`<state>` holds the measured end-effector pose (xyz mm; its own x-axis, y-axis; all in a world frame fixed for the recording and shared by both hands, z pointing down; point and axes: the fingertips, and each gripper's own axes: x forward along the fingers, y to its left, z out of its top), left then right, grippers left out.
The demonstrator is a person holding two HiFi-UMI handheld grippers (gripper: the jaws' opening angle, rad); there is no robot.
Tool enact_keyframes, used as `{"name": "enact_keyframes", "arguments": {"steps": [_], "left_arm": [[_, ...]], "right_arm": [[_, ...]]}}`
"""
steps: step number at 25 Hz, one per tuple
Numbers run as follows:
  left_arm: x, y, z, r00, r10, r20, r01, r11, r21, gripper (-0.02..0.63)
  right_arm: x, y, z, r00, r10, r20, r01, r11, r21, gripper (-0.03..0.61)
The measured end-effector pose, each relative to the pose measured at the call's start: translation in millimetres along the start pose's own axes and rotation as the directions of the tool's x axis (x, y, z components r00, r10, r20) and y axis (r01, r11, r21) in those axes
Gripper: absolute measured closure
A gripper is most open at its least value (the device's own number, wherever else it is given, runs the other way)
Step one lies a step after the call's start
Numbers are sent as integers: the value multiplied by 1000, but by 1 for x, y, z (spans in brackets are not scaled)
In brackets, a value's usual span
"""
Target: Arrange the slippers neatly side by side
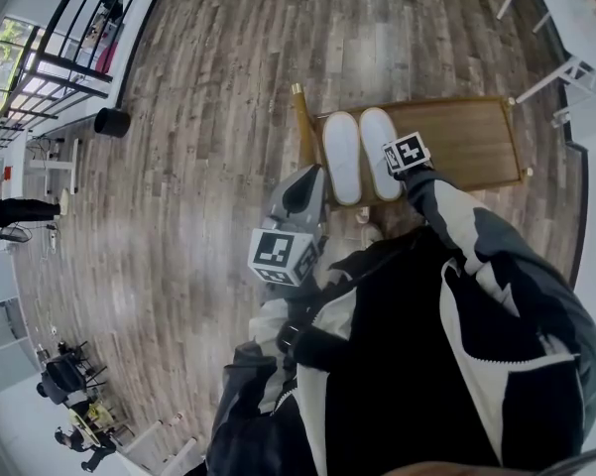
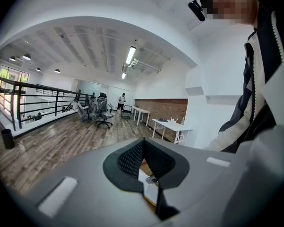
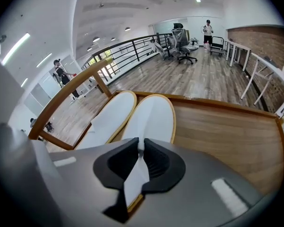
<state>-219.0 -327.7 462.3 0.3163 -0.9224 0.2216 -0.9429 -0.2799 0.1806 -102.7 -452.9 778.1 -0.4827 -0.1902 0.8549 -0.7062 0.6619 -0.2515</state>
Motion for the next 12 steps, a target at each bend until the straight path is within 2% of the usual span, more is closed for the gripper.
{"name": "enact_keyframes", "arguments": {"steps": [2,4,9,12], "left_arm": [[-1,-1,-1,1000,1,2,-1,1000,2,594],[-2,-2,-1,1000,1,3,-1,1000,4,594],[-3,-4,-1,1000,-2,8,2,1000,8,594],[-3,-6,-1,1000,-6,16,6,1000,6,594]], "right_arm": [[2,3,-2,1000,11,-8,-12,1000,-18,495],[4,6,-3,1000,22,-15,-22,999,-42,377],[-5,8,1,1000,28,3,-28,998,-50,372],[-28,15,9,997,52,58,-48,996,-71,427]]}}
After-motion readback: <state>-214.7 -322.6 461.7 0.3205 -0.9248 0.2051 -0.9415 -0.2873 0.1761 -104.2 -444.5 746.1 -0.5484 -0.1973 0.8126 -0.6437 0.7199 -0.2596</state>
